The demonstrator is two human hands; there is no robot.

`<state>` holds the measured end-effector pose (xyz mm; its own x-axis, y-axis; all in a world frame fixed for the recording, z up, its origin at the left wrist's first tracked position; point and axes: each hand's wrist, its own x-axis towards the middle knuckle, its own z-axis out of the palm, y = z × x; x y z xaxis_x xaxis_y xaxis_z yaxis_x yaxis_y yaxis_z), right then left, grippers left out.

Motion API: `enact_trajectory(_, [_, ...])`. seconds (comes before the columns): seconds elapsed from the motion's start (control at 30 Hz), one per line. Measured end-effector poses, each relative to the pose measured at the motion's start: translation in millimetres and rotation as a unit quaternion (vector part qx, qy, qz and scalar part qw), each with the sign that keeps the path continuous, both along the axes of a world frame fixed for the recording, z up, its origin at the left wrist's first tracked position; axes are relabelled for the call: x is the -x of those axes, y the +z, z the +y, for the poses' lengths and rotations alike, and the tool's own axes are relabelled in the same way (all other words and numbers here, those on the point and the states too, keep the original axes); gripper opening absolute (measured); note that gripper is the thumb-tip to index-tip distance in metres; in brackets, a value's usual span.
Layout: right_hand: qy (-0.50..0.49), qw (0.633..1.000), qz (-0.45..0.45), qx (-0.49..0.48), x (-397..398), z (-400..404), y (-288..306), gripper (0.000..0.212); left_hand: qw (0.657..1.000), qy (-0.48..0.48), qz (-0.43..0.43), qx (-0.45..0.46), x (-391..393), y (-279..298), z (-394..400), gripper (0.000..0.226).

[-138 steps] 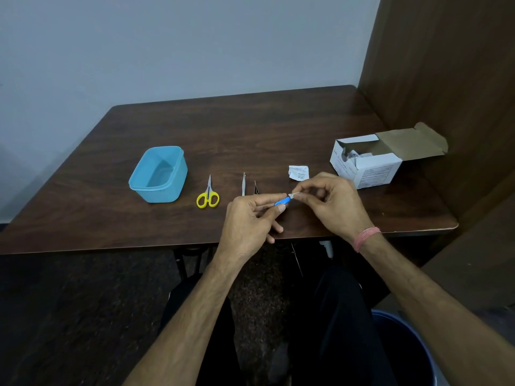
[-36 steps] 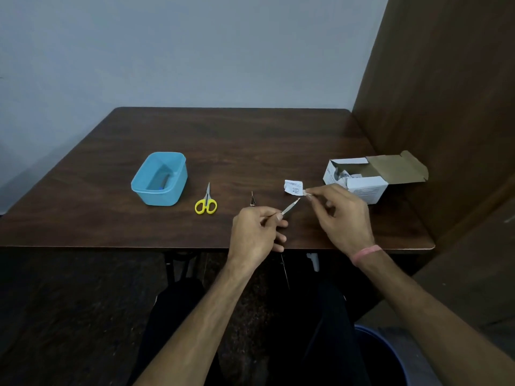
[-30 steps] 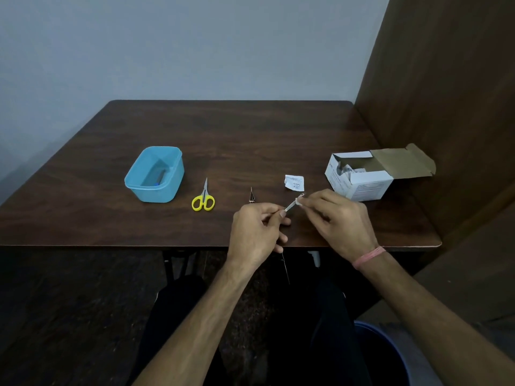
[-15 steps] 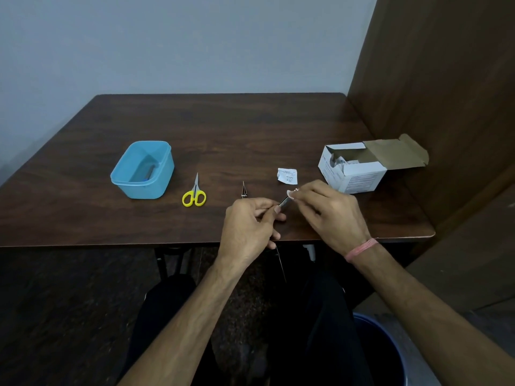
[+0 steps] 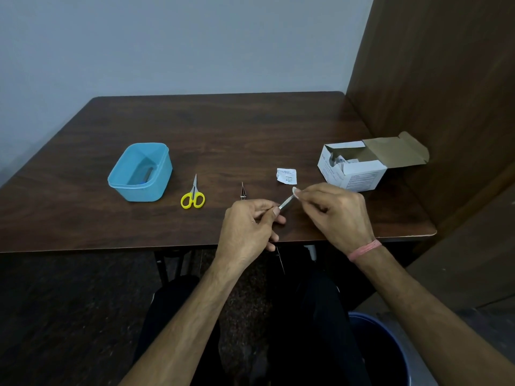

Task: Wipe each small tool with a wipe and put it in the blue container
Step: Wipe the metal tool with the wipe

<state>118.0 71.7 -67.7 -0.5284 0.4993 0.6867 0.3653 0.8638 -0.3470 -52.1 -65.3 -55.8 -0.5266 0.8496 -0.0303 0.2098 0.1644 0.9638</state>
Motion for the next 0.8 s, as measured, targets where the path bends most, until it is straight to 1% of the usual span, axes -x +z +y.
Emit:
enact_trajectory(0.23, [0.0, 1.0, 0.007, 0.005, -1.2, 1.4, 0.9, 0.01, 1.0, 0.003, -0.006, 0.002, -0.7, 0.0, 0.7, 0.014])
enact_trajectory(0.37, [0.007, 1.0, -0.009, -0.005, -2.0, 1.4, -1.6, 0.015, 1.0, 0.0, -0.005, 0.001, -1.0, 0.4, -0.5, 0.013])
enact_trajectory(0.47, [0.012, 1.0, -0.023, -0.017, -1.3, 0.8, -2.6, 0.015, 1.0, 0.0, -0.003, 0.002, -0.8, 0.4, -1.2, 0.012])
enact_trajectory(0.57, [0.005, 1.0, -0.021, -0.005, -1.7, 1.0, -1.6, 0.014, 1.0, -0.003, -0.004, 0.005, -1.3, 2.2, -1.0, 0.012])
enact_trajectory(0.8, [0.006, 0.999, -0.033, -0.012, -1.2, 0.5, -0.6, 0.015, 1.0, -0.006, -0.014, 0.003, -1.1, 2.4, -1.5, 0.012])
